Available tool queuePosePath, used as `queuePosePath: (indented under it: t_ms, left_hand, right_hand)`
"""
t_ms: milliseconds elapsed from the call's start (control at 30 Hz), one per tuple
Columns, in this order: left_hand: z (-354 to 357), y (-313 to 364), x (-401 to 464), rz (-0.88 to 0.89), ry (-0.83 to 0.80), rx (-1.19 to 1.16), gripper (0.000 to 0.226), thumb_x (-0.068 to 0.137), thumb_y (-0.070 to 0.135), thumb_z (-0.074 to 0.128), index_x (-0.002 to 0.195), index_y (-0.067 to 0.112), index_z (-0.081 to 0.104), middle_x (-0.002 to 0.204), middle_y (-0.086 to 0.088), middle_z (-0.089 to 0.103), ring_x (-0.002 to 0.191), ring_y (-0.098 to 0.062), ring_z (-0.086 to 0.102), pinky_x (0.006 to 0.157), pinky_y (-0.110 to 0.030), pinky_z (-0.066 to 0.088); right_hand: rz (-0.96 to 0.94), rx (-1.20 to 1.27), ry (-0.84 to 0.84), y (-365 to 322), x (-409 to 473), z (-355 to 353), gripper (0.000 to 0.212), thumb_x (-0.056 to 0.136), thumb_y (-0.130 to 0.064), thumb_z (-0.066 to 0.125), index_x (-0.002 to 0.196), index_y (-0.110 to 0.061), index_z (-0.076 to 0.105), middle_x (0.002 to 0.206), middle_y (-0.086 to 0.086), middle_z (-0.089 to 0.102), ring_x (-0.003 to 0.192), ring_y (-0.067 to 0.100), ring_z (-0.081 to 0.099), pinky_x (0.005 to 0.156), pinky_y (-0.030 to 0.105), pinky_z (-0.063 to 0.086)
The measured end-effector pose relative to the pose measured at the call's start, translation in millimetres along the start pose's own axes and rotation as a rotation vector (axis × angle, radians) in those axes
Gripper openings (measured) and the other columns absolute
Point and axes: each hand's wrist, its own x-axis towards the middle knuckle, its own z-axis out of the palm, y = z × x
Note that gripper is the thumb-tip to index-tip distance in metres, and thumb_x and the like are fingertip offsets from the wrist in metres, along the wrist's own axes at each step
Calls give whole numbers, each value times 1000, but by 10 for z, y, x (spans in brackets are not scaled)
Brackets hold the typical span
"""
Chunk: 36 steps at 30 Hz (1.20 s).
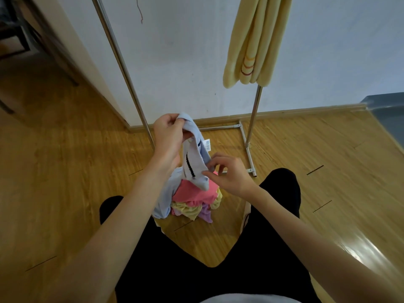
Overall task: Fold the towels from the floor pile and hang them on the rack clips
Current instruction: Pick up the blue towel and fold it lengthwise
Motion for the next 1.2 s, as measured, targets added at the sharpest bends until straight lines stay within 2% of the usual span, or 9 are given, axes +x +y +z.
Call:
queuePosePath:
  t_ms: [133,300,433,500,600,700,900,1033,1200]
  left_hand:
    - [-107,121,94,9,12,35,21,94,0,49,80,8,62,82,-5,64,79,-16,65,78,-35,58]
    - [-243,310,248,107,-21,213,10,95,4,51,102,0,58,88,-7,62,80,-15,65,58,-21,57]
    - [-309,585,420,191,-126,422,5,93,3,54,89,4,56,80,-18,65,57,-20,69,60,-34,60]
    - [-294,787,471,286,-145,612,5,91,6,54,89,8,58,70,-13,67,56,-20,69,65,-39,60]
    - [-228,1123,449,494,-96,830,7,89,11,54,91,8,60,67,-4,67,55,-13,66,59,-28,57]
    - [-178,1455,427,639,-65,885,7,87,12,56,88,7,60,66,-5,66,54,-15,65,57,-31,55]
    - [-155,1990,440,715,-90,1003,7,80,14,60,77,9,64,67,-3,62,60,-17,59,56,-30,47]
    - [-175,1965,511,636,-241,1054,6,81,12,59,84,16,62,85,0,63,77,-13,58,60,-27,42]
    - [-243,1723,404,396,-741,863,47,86,6,51,119,38,41,109,-2,56,93,-17,60,81,-35,49]
  right_hand:
    - [12,18,79,-54,63,-187,4,80,-8,71,80,-8,67,78,0,64,68,15,60,60,31,52]
    - [-11,-24,237,-145,307,-613,5,84,-11,68,82,-8,65,75,-1,64,66,12,59,62,26,51]
    - [-61,-93,294,-256,582,-997,6,84,-9,68,84,-4,65,77,1,64,67,12,58,65,19,49]
    - [-96,-123,338,-344,731,-1159,5,84,-7,67,82,-5,64,75,0,62,68,13,56,65,14,46]
    - [-124,-141,407,-508,930,-1344,4,84,-7,66,83,-5,63,75,3,63,70,13,56,64,14,46]
    - [-178,-151,497,-684,1115,-1510,5,85,-5,65,82,-3,62,75,7,63,70,15,55,65,15,45]
    - [-290,-210,527,-954,1363,-1810,5,85,-4,63,82,-3,58,73,7,61,67,16,53,62,18,45]
    - [-298,-196,472,-965,1367,-1840,11,84,0,62,88,-8,56,76,5,59,68,14,52,62,14,44]
    - [-262,-214,363,-869,1300,-1735,12,86,-1,61,94,-10,60,76,3,62,68,15,54,63,19,48]
